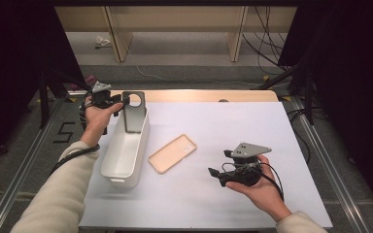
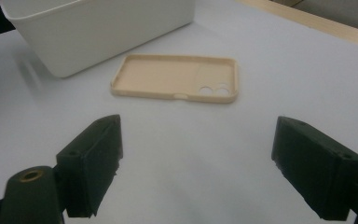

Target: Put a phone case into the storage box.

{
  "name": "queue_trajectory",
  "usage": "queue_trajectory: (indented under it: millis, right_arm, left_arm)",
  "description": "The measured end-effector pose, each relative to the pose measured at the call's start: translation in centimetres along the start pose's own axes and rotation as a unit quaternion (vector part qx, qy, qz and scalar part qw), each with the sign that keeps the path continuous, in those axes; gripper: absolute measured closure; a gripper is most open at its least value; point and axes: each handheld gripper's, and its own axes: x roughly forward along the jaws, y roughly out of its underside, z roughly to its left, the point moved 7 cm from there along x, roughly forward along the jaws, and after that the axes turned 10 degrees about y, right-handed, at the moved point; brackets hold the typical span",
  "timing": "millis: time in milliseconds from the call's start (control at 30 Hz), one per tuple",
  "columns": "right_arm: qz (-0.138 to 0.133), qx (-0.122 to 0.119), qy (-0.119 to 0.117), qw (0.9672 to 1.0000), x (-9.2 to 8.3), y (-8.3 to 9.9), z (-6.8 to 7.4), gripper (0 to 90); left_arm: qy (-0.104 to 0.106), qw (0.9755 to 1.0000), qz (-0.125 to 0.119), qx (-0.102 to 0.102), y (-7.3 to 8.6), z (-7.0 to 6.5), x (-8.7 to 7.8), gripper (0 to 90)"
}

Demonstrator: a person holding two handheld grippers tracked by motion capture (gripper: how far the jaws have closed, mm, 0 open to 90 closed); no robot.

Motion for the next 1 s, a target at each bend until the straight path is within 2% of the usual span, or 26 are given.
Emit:
queue_trajectory:
  millis: [100,267,367,467,500,633,767,1000]
  right_arm:
    - [0.001,0.0,0.0,1.0,0.0,0.0,0.0,17.2]
    - [0.001,0.0,0.001,1.0,0.0,0.0,0.0,17.2]
    - [0.001,-0.001,0.001,1.0,0.0,0.0,0.0,17.2]
    - [0.001,-0.001,0.002,1.0,0.0,0.0,0.0,17.2]
    - [0.001,-0.001,0.002,1.0,0.0,0.0,0.0,17.2]
    - [0.001,-0.001,0.002,1.0,0.1,0.0,0.1,17.2]
    - [0.002,-0.001,0.003,1.0,0.1,0.0,0.1,17.2]
    - [0.002,0.0,0.003,1.0,0.2,0.0,0.0,17.1]
  left_arm:
    - [-0.007,1.0,-0.001,-0.004,-0.1,0.1,-0.2,45.9]
    - [-0.013,0.9997,-0.008,-0.017,-0.5,-0.1,-1.0,29.3]
    - [-0.016,0.9996,-0.012,-0.019,-0.7,-0.7,-1.7,16.6]
    - [-0.013,0.9997,-0.017,-0.015,-0.7,-1.5,-3.0,12.7]
    - [-0.013,0.9996,-0.019,-0.015,-0.7,-1.7,-3.3,8.4]
    - [0.003,0.9996,-0.025,-0.012,-0.3,-3.2,-5.0,3.4]
    - [0.013,0.9992,-0.038,0.004,0.5,-4.9,-6.9,2.3]
    - [0.06,0.9966,-0.052,0.023,2.7,-9.2,-9.5,1.5]
